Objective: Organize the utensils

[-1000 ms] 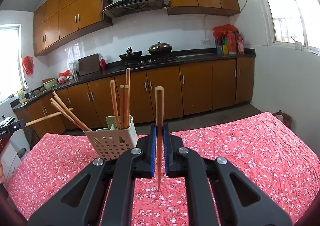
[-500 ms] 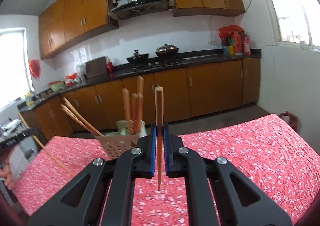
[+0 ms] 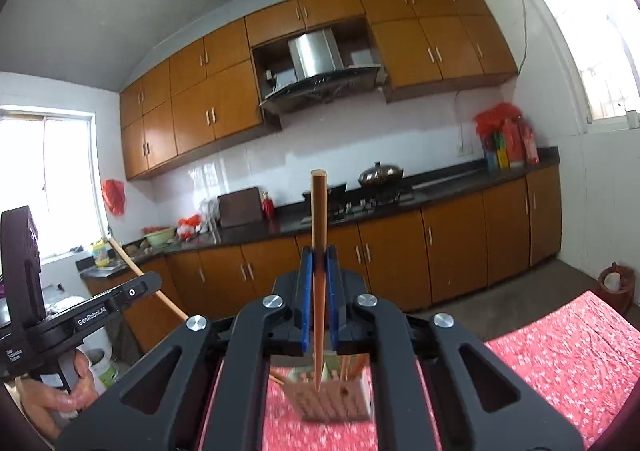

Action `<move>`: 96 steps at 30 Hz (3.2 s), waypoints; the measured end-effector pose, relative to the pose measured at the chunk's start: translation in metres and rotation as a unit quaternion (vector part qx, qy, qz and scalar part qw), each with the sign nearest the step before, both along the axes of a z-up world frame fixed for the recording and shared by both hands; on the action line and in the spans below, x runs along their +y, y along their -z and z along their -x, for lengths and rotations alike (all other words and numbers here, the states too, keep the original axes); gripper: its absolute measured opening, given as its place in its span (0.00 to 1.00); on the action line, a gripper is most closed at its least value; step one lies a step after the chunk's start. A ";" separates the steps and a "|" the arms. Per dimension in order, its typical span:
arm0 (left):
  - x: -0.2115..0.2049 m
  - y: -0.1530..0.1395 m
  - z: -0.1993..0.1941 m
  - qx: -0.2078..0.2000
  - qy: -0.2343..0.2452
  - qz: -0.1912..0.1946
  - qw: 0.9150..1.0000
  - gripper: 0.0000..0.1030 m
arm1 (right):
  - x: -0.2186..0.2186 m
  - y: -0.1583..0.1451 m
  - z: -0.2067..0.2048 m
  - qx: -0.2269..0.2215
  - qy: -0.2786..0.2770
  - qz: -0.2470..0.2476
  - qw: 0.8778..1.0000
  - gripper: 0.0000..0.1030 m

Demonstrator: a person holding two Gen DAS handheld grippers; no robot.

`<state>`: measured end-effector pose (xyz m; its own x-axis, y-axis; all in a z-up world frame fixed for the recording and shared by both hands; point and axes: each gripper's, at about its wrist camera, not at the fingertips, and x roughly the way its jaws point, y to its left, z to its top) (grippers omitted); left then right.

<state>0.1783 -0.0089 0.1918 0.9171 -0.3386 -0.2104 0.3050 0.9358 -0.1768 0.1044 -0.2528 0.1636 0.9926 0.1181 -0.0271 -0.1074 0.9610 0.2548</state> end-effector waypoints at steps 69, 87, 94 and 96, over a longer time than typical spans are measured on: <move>0.040 0.140 0.164 -0.007 -0.172 -0.097 0.980 0.96 | 0.048 0.132 0.126 0.104 0.084 0.136 0.982 0.98; 0.046 0.192 0.185 0.005 -0.181 -0.101 0.978 0.96 | 0.051 0.173 0.147 0.138 0.089 0.124 0.979 0.98; 0.041 0.199 0.184 0.009 -0.179 -0.113 0.977 0.96 | 0.056 0.181 0.147 0.151 0.094 0.131 0.975 0.98; 0.039 0.201 0.184 0.011 -0.176 -0.115 0.978 0.96 | 0.056 0.182 0.147 0.155 0.094 0.131 0.975 0.98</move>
